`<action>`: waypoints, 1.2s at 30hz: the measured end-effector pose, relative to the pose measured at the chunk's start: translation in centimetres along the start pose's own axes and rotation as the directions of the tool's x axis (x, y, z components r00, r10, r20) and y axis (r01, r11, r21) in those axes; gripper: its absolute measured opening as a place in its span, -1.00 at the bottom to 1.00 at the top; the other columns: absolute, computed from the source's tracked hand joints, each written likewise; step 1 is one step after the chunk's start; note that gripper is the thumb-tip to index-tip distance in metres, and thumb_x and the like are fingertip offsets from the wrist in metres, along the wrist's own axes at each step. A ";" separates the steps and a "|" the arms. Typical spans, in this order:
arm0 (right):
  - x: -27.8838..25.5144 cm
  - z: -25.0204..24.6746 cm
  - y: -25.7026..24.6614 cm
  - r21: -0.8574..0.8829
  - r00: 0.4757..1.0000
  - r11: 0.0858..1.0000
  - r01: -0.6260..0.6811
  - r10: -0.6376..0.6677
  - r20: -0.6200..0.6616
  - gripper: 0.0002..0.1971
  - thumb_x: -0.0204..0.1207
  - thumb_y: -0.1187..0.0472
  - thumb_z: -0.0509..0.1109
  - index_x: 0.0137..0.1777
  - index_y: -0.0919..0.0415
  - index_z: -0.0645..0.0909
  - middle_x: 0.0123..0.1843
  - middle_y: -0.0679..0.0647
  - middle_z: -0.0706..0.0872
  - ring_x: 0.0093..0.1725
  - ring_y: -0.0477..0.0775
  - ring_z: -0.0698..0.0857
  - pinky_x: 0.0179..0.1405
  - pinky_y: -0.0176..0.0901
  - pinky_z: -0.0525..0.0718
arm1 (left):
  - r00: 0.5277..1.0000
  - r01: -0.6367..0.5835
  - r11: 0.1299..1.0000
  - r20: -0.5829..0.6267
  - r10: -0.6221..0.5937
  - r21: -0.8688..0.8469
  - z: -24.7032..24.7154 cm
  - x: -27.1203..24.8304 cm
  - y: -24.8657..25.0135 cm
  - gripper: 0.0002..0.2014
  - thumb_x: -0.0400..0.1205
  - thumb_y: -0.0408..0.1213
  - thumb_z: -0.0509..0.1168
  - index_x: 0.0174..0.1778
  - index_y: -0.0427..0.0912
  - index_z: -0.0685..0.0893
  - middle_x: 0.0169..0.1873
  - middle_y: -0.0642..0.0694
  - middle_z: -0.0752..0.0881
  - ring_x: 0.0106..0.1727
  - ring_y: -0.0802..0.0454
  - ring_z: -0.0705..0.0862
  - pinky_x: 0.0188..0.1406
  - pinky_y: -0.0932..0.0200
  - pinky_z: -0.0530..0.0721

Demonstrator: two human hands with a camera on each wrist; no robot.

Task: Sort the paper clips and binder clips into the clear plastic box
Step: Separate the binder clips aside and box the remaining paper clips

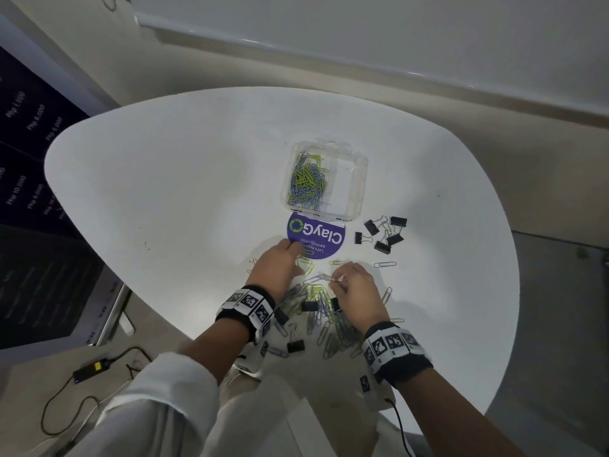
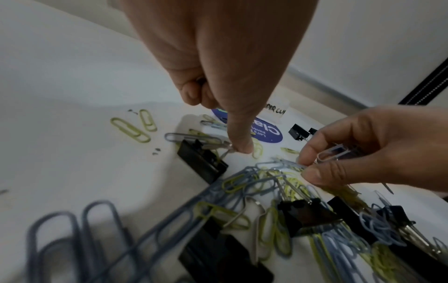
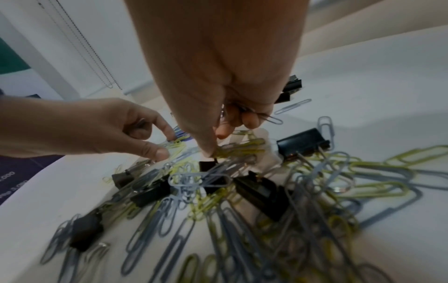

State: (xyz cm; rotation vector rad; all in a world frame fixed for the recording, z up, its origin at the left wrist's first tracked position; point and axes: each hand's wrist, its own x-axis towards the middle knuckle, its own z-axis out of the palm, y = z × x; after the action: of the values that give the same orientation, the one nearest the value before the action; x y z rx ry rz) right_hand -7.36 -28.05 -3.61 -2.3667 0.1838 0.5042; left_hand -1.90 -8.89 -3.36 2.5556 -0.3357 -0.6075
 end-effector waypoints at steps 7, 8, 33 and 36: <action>0.3 0.2 -0.5 -0.078 0.999 0.996 0.044 -0.043 0.021 -0.93 0.63 0.33 0.32 -0.03 0.23 0.64 0.04 0.08 0.58 0.05 0.03 0.55 0.13 -0.14 0.58 | 0.996 -0.087 0.991 0.021 0.085 0.106 0.9 0.8 -0.4 -0.83 0.65 -0.29 0.27 0.00 -0.36 0.60 0.02 -0.29 0.58 -0.02 -0.30 0.59 -0.06 -0.14 0.60; 0.3 0.0 -0.5 -0.067 0.998 0.996 0.056 -0.055 0.016 -0.91 0.62 0.35 0.31 -0.07 0.21 0.62 -0.01 0.08 0.59 0.01 0.02 0.54 0.08 -0.13 0.58 | 0.994 -0.111 0.989 0.026 0.109 0.093 1.1 0.8 -0.6 -0.85 0.66 -0.30 0.25 -0.04 -0.34 0.61 -0.01 -0.27 0.59 -0.01 -0.27 0.56 -0.04 -0.15 0.59; -0.1 -2.0 -1.2 0.329 0.980 0.923 -0.199 0.186 0.072 -0.59 0.68 0.03 0.22 -0.38 0.22 0.49 -0.24 -0.16 0.62 -0.20 -0.18 0.55 -0.12 -0.28 0.49 | 0.909 0.412 0.518 0.296 -0.294 -0.750 0.0 -1.0 -0.4 -0.72 0.70 -0.32 0.08 -0.10 -0.16 0.72 -0.33 -0.04 0.56 -0.39 0.08 0.48 -0.43 0.29 0.43; 0.1 -1.4 -0.6 0.330 0.988 0.932 -0.153 0.147 0.044 -0.59 0.62 0.12 0.36 -0.42 0.29 0.41 -0.28 -0.02 0.57 -0.27 -0.09 0.51 -0.11 -0.19 0.50 | 0.890 0.444 0.385 0.347 -0.297 -0.809 -0.4 -1.2 -0.2 -0.73 0.63 -0.35 0.05 -0.28 -0.20 0.61 -0.38 -0.15 0.55 -0.46 0.00 0.48 -0.51 0.21 0.38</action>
State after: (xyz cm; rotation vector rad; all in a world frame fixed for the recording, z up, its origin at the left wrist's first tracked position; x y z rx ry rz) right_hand -6.69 -28.54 -2.35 -2.0261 0.4122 0.5221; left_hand -2.69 -8.11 -2.72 1.5261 0.4655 -0.8498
